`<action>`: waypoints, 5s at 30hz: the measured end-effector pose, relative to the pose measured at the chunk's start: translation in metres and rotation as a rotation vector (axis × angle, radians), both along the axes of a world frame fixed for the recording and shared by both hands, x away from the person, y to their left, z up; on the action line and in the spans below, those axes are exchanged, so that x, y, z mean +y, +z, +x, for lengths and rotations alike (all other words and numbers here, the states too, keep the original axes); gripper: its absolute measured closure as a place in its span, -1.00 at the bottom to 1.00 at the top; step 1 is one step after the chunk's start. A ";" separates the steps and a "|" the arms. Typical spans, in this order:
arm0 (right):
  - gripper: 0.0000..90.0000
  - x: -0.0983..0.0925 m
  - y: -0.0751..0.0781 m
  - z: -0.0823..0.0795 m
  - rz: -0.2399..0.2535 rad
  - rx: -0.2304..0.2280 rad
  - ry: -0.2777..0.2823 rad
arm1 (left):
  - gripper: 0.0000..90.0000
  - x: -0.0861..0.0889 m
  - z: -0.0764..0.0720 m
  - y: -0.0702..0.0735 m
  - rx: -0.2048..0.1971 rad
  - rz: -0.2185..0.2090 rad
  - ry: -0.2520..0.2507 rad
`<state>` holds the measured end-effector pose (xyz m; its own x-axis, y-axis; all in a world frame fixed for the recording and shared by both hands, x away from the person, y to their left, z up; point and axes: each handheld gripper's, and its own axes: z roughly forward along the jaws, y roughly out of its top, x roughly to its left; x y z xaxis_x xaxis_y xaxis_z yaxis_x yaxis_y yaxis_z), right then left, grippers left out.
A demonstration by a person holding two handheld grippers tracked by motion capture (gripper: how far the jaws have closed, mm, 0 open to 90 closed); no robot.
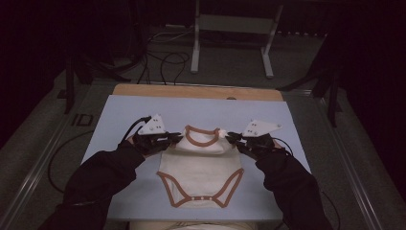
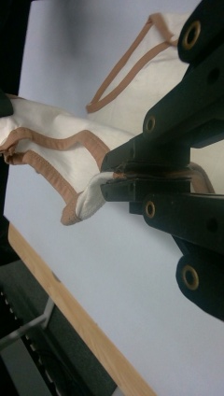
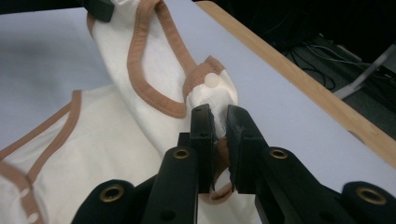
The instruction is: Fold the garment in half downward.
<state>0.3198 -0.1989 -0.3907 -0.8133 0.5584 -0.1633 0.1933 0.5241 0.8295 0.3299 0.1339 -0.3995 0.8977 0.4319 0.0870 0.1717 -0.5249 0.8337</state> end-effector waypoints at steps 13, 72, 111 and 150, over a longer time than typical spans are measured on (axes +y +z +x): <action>0.81 -0.004 -0.021 -0.035 0.004 0.029 0.031 | 0.92 0.003 -0.031 -0.022 0.023 -0.030 -0.037; -0.79 -0.020 -0.069 -0.079 0.151 0.222 0.108 | -0.95 0.021 -0.068 -0.074 0.197 -0.004 -0.165; -0.71 -0.027 -0.074 0.017 0.083 0.227 0.017 | -0.97 0.027 0.018 -0.079 0.185 0.008 -0.012; -0.10 -0.030 -0.122 0.050 -0.060 0.359 -0.088 | -0.27 0.033 0.044 -0.119 0.252 0.167 0.081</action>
<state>0.3702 -0.2288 -0.5131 -0.7738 0.6272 0.0891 0.5132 0.5381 0.6686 0.3742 0.1666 -0.5181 0.8634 0.5011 -0.0585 0.4090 -0.6275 0.6626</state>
